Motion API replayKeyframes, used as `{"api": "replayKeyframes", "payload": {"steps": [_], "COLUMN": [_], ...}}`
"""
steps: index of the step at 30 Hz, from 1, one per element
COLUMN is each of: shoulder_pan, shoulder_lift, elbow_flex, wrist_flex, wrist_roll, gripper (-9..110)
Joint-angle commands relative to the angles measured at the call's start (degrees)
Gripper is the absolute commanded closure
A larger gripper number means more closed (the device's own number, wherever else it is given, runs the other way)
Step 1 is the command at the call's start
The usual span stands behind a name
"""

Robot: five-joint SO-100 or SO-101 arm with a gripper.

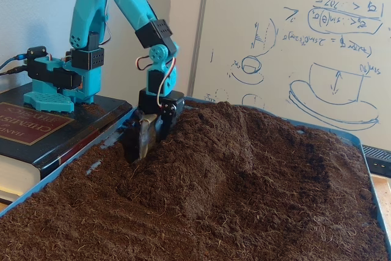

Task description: Build a berm.

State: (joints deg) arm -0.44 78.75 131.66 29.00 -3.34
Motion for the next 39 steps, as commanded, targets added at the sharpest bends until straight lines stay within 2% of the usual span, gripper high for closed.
{"api": "replayKeyframes", "payload": {"steps": [1,8,21,31,39], "shoulder_pan": [-2.1,-6.5,-9.6,-9.7,-11.9], "shoulder_lift": [-1.2,-0.3,6.6,16.3,19.2], "elbow_flex": [-10.7,-16.5,-16.3,-17.1,-16.1], "wrist_flex": [-6.3,-6.3,-6.0,1.9,3.6], "wrist_roll": [1.0,1.1,1.2,1.2,1.2], "gripper": [101,101,101,101,101]}}
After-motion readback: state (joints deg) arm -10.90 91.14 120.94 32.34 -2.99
